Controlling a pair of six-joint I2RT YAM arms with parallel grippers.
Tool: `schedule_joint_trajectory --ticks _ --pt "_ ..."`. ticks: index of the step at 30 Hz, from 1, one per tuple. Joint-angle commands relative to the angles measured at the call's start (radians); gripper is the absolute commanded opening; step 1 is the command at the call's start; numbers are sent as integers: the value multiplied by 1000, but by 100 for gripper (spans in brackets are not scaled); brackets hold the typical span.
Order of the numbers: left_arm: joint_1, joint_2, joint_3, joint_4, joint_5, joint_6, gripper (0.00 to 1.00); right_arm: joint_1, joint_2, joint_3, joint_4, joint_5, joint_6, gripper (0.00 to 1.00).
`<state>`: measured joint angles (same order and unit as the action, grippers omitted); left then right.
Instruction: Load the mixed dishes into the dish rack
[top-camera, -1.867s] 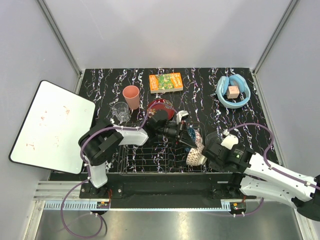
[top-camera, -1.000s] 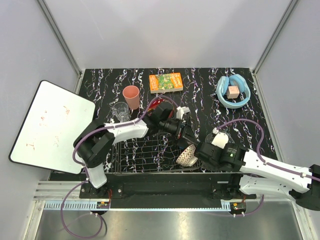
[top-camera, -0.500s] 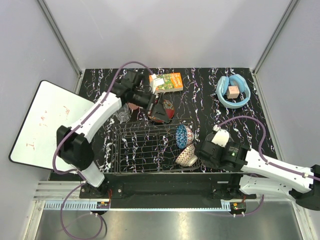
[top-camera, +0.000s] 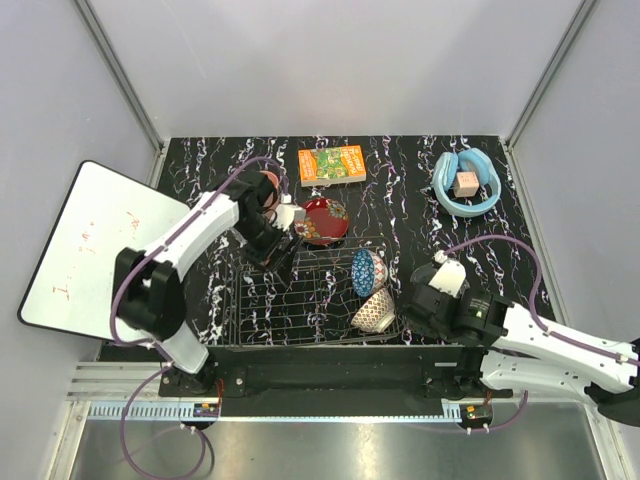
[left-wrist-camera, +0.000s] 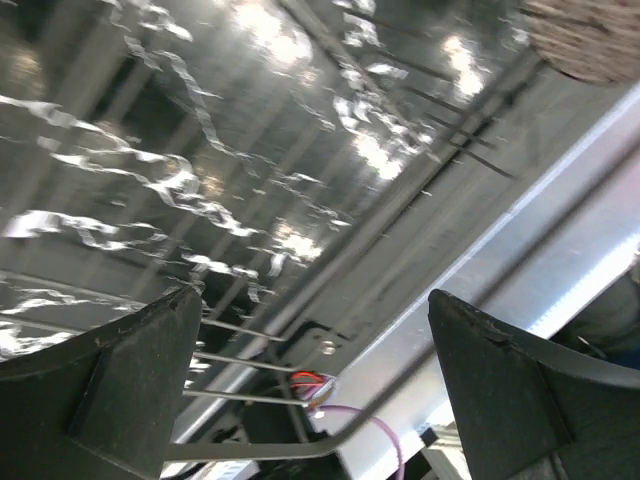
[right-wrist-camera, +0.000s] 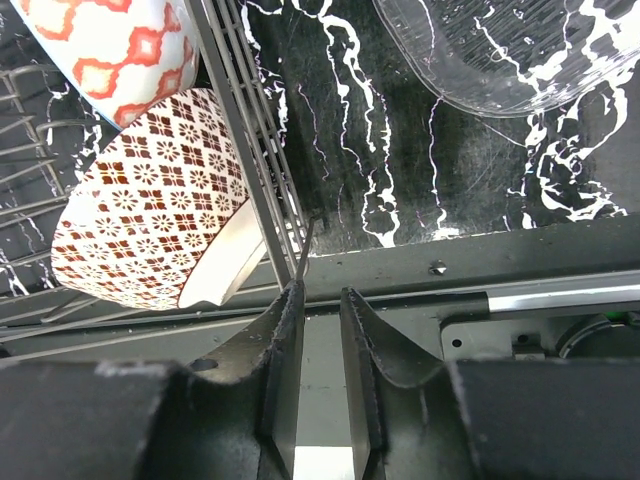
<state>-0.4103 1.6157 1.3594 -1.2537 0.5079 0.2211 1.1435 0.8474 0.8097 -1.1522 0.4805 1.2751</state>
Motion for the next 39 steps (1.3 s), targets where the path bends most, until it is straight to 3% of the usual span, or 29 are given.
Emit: schedule_joint_trajectory --ticks 1,7,15,21,29,33,39 --pt "2 105 98 102 -130 -21 99 10 -39 -15 12 38 33 29" --pt "-21 294 246 157 -149 -68 99 10 -67 -40 6 50 43 27" --pt "-84 385 402 154 -121 -106 99 10 -91 -61 -9 58 58 27" --pt "-173 233 350 120 -11 -109 99 9 -97 -58 -32 70 64 27" --pt "-173 29 213 111 294 -169 99 10 -71 -50 -35 79 66 28" --pt "-206 -48 100 187 498 -151 99 9 -42 -41 -29 92 76 28" --pt "-343 18 90 191 440 95 99 9 4 -30 -12 93 75 27"
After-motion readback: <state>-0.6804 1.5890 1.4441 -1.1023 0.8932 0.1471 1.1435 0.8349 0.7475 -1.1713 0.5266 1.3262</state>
